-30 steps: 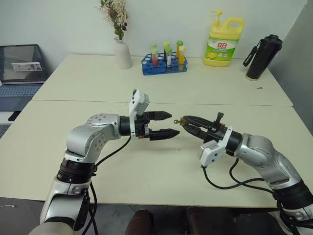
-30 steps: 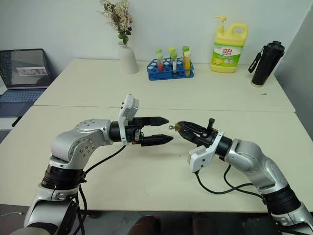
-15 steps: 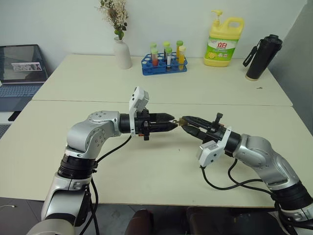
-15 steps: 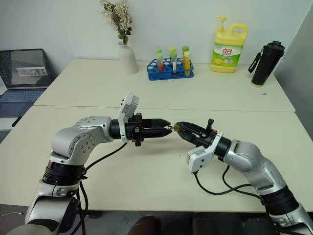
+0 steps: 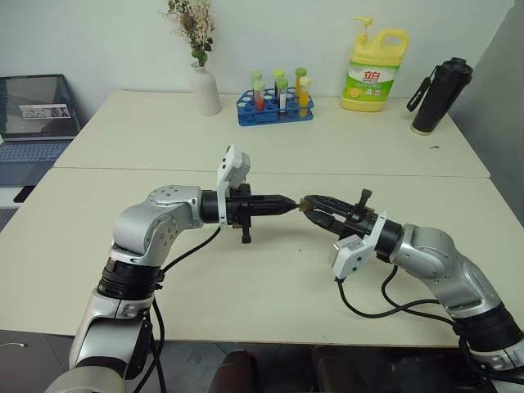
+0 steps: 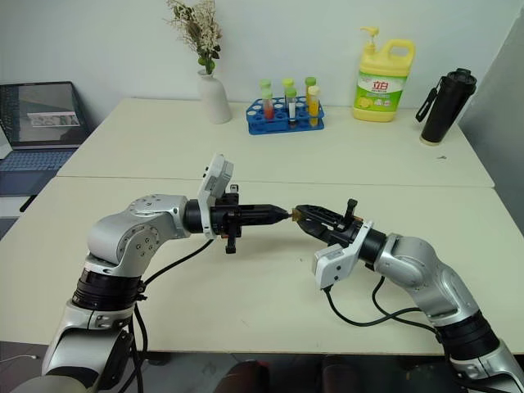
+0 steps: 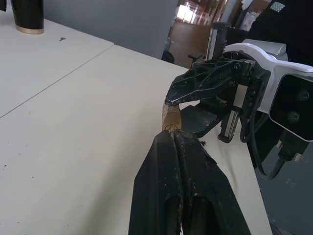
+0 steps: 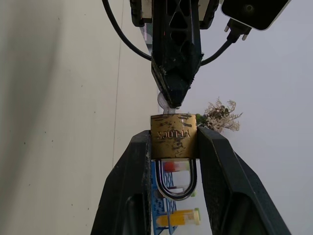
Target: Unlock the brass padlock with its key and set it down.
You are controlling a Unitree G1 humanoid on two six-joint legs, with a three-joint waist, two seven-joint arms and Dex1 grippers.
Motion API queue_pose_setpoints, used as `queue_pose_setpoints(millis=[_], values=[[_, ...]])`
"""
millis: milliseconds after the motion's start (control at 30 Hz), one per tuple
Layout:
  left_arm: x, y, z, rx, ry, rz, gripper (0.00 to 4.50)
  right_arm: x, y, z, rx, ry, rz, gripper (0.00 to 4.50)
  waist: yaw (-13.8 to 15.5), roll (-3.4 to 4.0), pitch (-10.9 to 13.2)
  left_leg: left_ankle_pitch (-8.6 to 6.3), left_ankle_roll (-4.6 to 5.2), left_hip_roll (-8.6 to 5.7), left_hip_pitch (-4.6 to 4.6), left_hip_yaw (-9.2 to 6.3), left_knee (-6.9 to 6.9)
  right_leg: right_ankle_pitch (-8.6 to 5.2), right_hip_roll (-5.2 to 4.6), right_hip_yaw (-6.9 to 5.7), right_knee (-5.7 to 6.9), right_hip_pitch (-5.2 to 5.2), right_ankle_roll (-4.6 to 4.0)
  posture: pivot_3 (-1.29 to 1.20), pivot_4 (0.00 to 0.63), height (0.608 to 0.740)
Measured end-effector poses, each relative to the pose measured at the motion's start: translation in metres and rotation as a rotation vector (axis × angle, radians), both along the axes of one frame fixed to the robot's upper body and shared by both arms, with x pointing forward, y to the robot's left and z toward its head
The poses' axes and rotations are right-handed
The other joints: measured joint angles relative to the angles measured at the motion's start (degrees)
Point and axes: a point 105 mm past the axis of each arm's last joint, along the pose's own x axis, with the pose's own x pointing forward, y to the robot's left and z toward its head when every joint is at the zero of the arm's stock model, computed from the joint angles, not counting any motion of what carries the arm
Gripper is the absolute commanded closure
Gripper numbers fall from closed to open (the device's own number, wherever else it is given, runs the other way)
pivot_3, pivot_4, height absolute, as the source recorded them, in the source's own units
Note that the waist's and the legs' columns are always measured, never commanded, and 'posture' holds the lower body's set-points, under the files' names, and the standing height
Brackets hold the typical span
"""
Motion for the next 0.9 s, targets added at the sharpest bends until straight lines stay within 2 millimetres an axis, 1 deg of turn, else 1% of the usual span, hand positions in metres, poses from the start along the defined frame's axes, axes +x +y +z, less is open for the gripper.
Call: queue_pose_setpoints(millis=[200, 367, 600, 767, 900], values=[[-0.0021, 0.0004, -0.0025, 0.014, -0.036, -0.017, 4.50, -0.0018, 0.0018, 0.0004, 0.007, 0.001, 0.015, 3.56, 0.0, 0.00, 0.0, 0.00, 0.00, 0.00, 0.00, 0.00, 0.00, 0.00, 0.00, -0.01, 0.00, 0.00, 0.00, 0.00, 0.150, 0.740], [-0.0036, 0.0019, -0.0011, 0.049, -0.143, -0.042, 4.50, -0.0033, 0.0037, 0.0025, 0.038, 0.013, 0.031, 3.56, 0.0, 0.00, 0.0, 0.00, 0.00, 0.00, 0.00, 0.00, 0.00, 0.00, 0.00, 0.00, 0.00, 0.00, 0.00, 0.00, 0.150, 0.740], [-0.0029, 0.0011, -0.0036, 0.067, -0.209, -0.050, 4.50, -0.0040, 0.0040, 0.0030, 0.044, 0.013, 0.038, 3.56, 0.0, 0.00, 0.0, -0.01, 0.02, 0.00, 0.00, 0.00, 0.00, 0.00, 0.00, 0.00, 0.00, 0.00, 0.00, 0.00, 0.150, 0.740], [-0.0021, 0.0005, -0.0041, 0.067, -0.235, -0.050, 4.50, -0.0035, 0.0033, 0.0029, 0.045, 0.014, 0.037, 3.56, 0.0, 0.00, 0.0, -0.01, 0.03, 0.00, 0.00, 0.00, 0.00, 0.00, 0.00, -0.01, 0.00, 0.00, 0.00, 0.00, 0.150, 0.740], [-0.0016, 0.0012, -0.0057, 0.065, -0.220, -0.048, 4.50, -0.0038, 0.0034, 0.0030, 0.044, 0.013, 0.039, 3.56, 0.0, 0.00, 0.0, -0.01, 0.04, 0.00, 0.00, 0.00, 0.00, 0.00, 0.00, -0.01, 0.00, 0.00, 0.00, 0.00, 0.150, 0.740]])
